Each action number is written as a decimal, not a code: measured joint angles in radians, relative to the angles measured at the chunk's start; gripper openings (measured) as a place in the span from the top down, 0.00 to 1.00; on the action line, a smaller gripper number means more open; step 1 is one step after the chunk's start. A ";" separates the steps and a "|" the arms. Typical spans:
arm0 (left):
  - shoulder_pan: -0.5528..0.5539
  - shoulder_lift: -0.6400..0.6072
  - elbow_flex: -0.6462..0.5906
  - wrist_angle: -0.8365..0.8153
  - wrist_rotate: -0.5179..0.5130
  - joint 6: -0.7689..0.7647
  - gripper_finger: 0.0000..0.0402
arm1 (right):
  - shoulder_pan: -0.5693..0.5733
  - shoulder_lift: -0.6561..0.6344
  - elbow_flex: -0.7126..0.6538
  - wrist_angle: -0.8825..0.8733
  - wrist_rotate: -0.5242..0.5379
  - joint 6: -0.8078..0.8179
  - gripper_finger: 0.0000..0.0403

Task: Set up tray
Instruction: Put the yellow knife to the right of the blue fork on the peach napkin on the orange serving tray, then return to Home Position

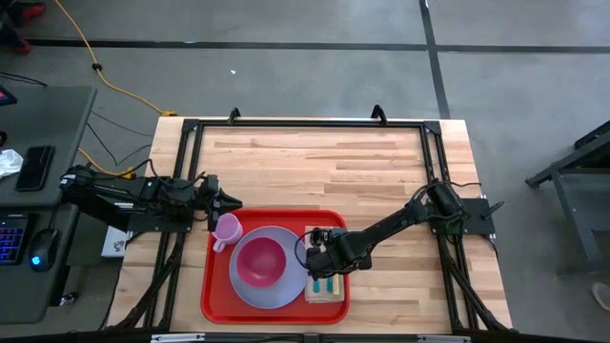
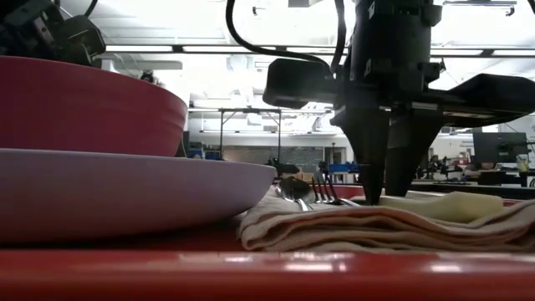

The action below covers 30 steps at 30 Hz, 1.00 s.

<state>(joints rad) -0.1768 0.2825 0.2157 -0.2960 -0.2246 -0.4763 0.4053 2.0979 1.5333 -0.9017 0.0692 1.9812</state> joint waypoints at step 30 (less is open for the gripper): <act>0.000 0.000 0.000 0.004 0.007 -0.001 0.80 | -0.005 -0.001 0.000 0.001 -0.030 -0.019 0.81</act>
<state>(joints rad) -0.1768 0.2829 0.2157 -0.2920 -0.2180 -0.4772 0.4003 2.0972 1.5337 -0.9009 0.0391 1.9621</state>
